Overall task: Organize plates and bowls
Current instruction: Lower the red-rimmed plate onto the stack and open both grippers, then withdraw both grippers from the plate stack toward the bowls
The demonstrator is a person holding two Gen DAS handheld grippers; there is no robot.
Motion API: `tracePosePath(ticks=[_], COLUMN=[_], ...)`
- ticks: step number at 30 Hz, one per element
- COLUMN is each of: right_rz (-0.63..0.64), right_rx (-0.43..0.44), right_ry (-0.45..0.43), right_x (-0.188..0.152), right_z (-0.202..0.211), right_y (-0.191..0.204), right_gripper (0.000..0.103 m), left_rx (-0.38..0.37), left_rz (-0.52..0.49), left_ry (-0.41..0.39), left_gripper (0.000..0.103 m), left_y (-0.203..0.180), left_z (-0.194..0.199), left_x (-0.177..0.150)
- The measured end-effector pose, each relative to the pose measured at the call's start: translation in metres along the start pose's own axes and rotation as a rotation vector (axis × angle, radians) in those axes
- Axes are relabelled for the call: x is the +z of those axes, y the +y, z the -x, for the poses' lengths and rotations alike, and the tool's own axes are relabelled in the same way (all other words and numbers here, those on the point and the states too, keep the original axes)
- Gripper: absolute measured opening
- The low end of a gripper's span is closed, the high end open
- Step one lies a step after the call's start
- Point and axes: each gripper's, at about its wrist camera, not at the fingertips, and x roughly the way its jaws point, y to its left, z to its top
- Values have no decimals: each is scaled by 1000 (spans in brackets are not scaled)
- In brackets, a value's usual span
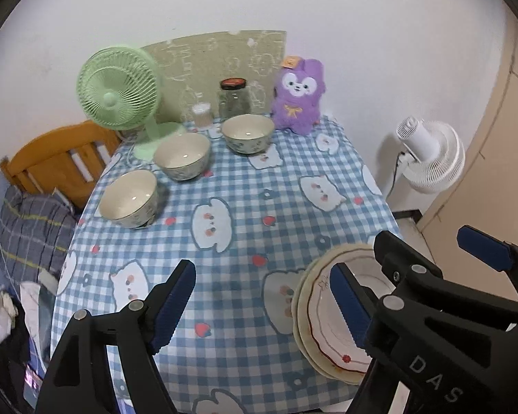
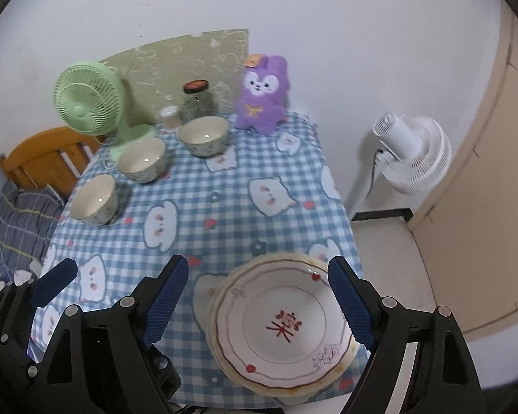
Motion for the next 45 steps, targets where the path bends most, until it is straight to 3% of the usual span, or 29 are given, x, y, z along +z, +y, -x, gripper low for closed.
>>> tracePosePath(ticks=[9, 23, 45], right_rz=[62, 25, -51], right_rx=[66, 52, 36], right_ry=[1, -32, 5], right_x=[23, 48, 68], right_z=[0, -14, -74], right_y=[26, 94, 195], right_gripper=[86, 86, 85], left_rx=[57, 70, 77], left_rz=[47, 19, -23], left_ry=[-30, -62, -28], left_gripper=[82, 82, 80], left_y=[25, 88, 189], left_z=[11, -3, -59], left_x=[15, 40, 68])
